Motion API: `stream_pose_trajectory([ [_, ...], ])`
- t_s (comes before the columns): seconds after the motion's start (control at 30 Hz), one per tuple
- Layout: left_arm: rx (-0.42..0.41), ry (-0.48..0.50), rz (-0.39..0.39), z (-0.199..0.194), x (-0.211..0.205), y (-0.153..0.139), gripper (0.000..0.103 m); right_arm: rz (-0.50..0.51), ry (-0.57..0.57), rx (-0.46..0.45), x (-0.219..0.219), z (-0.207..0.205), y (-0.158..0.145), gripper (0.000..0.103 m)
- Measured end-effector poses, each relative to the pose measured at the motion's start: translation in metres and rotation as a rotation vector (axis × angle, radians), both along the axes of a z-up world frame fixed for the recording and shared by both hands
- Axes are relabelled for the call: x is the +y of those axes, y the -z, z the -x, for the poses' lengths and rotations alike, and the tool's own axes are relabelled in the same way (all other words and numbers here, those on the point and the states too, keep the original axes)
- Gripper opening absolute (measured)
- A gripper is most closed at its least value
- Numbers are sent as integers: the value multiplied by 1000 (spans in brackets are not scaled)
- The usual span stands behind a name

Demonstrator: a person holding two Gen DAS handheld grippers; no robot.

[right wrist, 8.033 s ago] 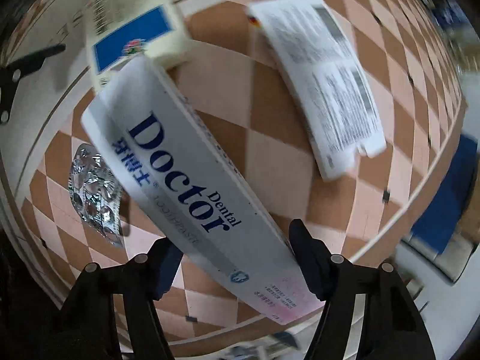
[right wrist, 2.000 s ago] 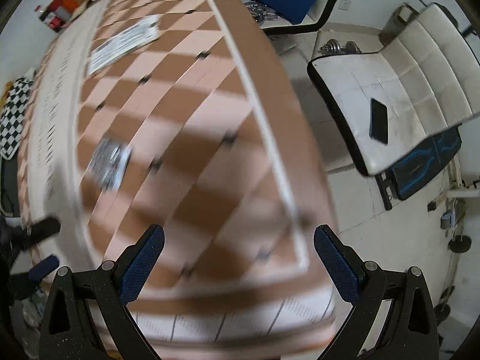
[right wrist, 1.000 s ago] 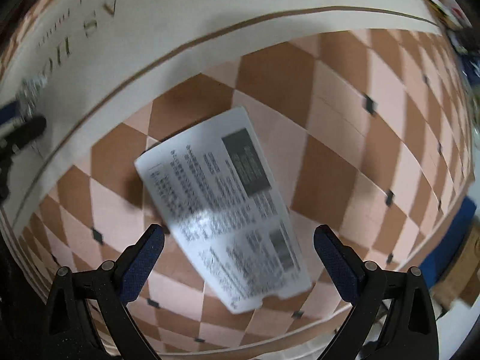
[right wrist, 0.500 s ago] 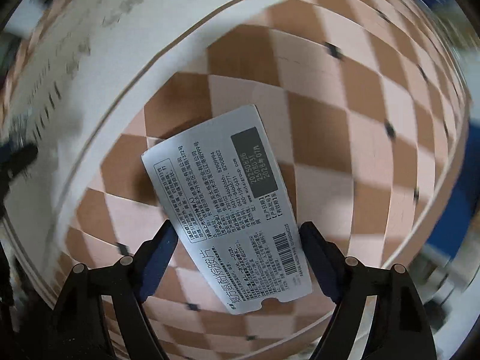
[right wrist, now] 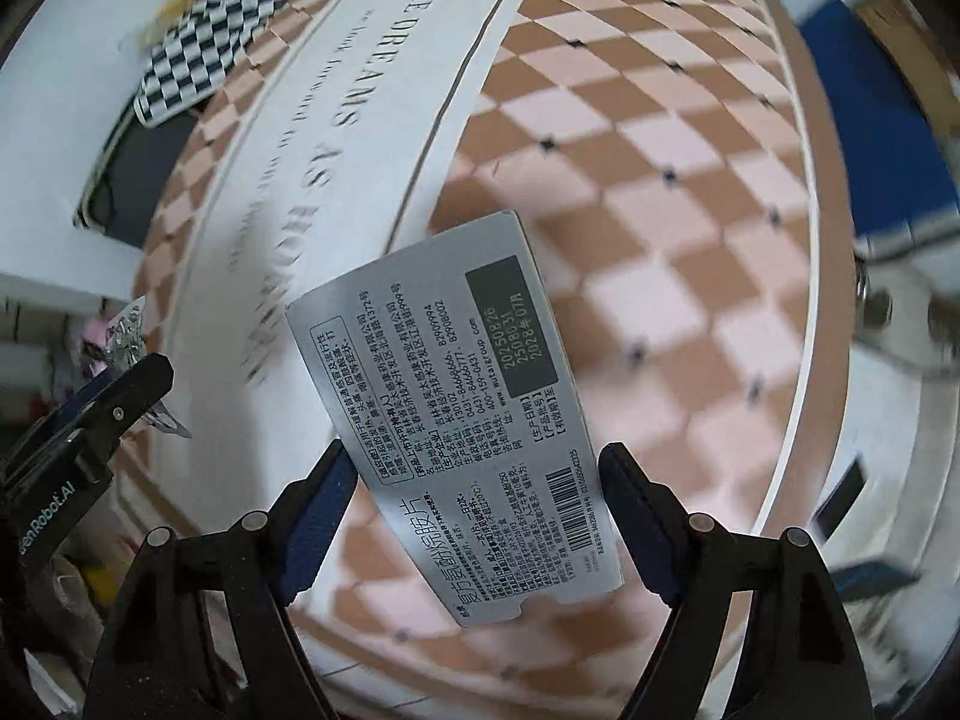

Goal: Collect trash
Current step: 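Carry the blister pack and leaflet over the bin and release both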

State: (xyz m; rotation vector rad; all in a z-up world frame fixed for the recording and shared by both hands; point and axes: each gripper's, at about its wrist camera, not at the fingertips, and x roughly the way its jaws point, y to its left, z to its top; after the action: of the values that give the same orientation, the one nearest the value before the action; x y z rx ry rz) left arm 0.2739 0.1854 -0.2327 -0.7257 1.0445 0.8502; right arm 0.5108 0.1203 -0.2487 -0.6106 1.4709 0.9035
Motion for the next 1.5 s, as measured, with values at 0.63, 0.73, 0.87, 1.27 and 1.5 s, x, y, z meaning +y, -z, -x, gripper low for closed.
stream_pose_trajectory([
  [0.63, -33, 337, 87, 236, -108, 19, 55, -65, 398, 58, -178, 343, -10, 83],
  [0.73, -3, 332, 136, 259, -116, 45, 55, -30, 423, 100, -202, 372, 15, 83],
  [0.87, 55, 302, 250, 282, -123, 100, 55, 21, 452, 164, -231, 399, 55, 83],
  [1.27, 190, 302, 458, 258, -130, 300, 55, 130, 571, 316, -277, 424, 252, 83],
  [1.5, 189, 259, 590, 252, -119, 418, 64, 133, 622, 389, -268, 419, 373, 84],
])
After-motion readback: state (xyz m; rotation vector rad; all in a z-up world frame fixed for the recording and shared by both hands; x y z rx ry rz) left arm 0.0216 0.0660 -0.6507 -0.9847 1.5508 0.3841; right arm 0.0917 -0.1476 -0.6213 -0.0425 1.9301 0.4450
